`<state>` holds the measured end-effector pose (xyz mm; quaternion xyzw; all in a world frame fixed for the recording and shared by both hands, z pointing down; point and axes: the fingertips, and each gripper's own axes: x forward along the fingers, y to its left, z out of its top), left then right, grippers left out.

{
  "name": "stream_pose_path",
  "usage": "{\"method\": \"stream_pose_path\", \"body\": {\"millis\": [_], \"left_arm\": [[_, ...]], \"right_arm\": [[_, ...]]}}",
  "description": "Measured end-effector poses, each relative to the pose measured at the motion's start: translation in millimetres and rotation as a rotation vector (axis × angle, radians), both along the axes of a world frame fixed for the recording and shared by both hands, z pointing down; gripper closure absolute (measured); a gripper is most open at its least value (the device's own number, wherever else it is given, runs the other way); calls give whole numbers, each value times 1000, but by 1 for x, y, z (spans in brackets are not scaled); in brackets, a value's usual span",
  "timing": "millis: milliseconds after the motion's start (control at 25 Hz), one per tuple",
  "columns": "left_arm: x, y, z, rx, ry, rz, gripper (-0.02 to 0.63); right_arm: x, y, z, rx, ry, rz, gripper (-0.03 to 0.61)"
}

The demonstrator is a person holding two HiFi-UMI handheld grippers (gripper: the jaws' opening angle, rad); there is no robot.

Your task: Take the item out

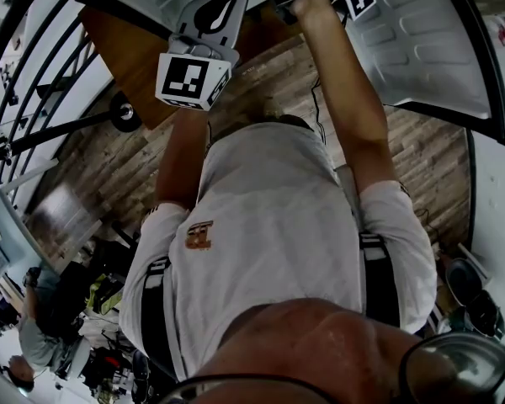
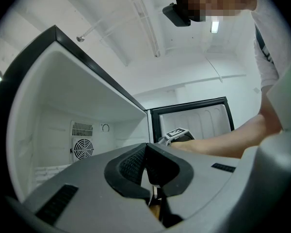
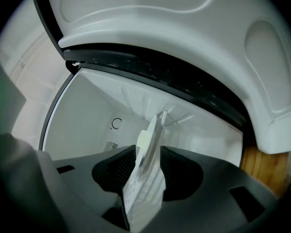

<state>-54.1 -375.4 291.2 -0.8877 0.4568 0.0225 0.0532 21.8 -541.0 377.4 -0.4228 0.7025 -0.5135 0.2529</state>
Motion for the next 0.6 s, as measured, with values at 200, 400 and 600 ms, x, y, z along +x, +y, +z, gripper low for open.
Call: {"method": "stream_pose_path", "body": {"millis": [200,400,600], "left_arm": [[-1,-1,3,-3,-3,-4,595],[-1,-6,8,-15,-3,-2,595],[-1,-8,13,-25,-3,2,595]], "right_arm": [[0,-5,3,-27,-29,13,423],[1,-9,8,-60,-98,31,459],[0,-11,6,-85,-159,53,506]]}}
